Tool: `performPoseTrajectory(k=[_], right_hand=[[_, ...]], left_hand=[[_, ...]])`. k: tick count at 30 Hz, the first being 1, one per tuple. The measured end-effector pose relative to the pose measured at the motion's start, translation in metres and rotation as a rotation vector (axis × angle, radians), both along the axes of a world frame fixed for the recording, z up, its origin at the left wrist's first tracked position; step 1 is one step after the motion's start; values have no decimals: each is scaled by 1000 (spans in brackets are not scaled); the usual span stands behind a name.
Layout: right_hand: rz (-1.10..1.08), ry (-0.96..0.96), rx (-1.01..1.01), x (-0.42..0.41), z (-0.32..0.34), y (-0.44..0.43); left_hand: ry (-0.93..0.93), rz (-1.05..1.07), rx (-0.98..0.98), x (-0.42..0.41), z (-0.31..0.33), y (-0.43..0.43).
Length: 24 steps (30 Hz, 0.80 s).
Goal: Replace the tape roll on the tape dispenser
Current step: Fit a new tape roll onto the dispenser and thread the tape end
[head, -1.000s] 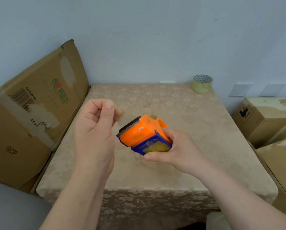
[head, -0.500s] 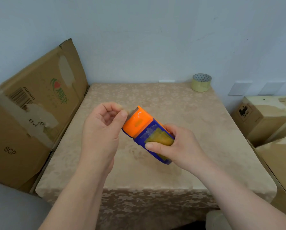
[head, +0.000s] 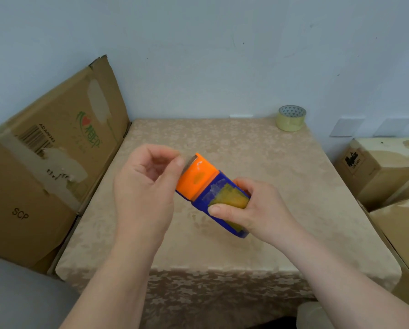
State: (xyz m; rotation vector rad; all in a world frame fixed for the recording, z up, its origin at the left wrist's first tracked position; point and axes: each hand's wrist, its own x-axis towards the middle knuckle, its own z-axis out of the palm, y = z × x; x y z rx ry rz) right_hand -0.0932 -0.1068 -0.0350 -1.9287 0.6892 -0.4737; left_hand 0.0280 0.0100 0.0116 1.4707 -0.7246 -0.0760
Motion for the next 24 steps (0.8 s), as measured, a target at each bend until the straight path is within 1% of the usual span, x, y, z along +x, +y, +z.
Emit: performPoseTrajectory(k=[3, 4, 6, 8, 9, 10, 11, 12, 13, 14, 15, 16, 17, 18, 20, 22, 24], right_hand=[[-90, -18, 21, 3, -1, 0], [-124, -20, 42, 4, -1, 0], [-198, -47, 157, 6, 0, -1], [-269, -95, 344, 6, 3, -2], [-284, -123, 442, 5, 5, -2], [-287, -156, 540, 5, 8, -3], [-289, -193, 646, 4, 11, -3], [-297, -234, 762, 3, 13, -3], [-311, -273, 880, 3, 16, -3], [-328, -310, 996, 2, 17, -3], [-336, -344, 1101, 1, 18, -3], [-332, -374, 1193, 1, 18, -4], [-318, -401, 1276, 1, 17, -4], [-299, -427, 1351, 1, 15, -5], [-264, -475, 1452, 0, 12, -6], [-260, -480, 1439, 1, 9, -7], [-287, -404, 1288, 3, 7, -11]], left_hand=[[-460, -7, 247, 3, -2, 0], [-573, -20, 321, 5, -4, 0], [-684, -61, 404, 6, -6, 0], [-747, -97, 383, 3, -5, 1], [-733, -99, 346, -1, -2, 1], [-643, -94, 303, -3, 0, 1], [-474, -83, 277, -3, 0, 1], [-255, -80, 284, -2, -1, 0], [-21, -100, 343, 0, -3, 0], [203, -169, 422, 3, -7, -1], [398, -281, 481, 5, -10, -1], [540, -414, 512, 5, -13, 0], [619, -540, 521, 5, -14, 0], [658, -632, 514, 3, -15, 0], [721, -703, 453, 1, -16, -2], [778, -673, 397, 1, -19, -7], [814, -596, 372, 0, -21, -11]])
